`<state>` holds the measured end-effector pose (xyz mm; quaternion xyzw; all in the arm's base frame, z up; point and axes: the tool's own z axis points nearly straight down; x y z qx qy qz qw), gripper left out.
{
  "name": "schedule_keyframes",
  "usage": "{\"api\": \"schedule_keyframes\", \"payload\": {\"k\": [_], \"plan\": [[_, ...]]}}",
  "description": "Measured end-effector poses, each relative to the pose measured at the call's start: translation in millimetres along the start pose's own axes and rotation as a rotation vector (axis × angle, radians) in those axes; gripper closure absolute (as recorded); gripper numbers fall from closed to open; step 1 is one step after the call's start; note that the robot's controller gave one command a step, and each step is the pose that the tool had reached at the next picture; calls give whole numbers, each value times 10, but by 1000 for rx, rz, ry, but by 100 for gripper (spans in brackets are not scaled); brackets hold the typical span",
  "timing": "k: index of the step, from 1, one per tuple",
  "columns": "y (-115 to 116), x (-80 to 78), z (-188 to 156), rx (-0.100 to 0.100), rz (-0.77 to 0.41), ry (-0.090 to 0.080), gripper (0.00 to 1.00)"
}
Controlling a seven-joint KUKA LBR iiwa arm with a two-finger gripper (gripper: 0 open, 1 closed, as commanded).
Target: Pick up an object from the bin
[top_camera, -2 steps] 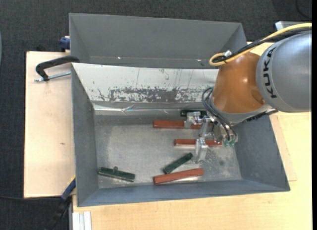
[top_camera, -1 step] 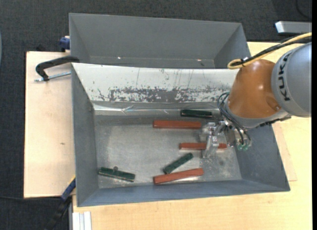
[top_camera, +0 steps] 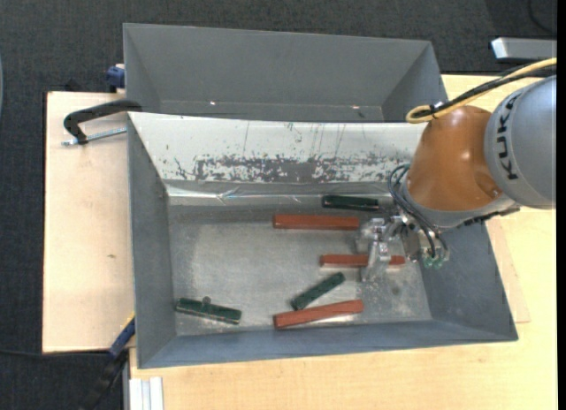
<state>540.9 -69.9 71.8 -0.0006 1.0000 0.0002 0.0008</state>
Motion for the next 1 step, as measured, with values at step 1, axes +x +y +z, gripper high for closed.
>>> {"api": "schedule_keyframes", "payload": {"k": [1], "plan": [[-112, 154, -1298, 0, -99, -4, 100]]}}
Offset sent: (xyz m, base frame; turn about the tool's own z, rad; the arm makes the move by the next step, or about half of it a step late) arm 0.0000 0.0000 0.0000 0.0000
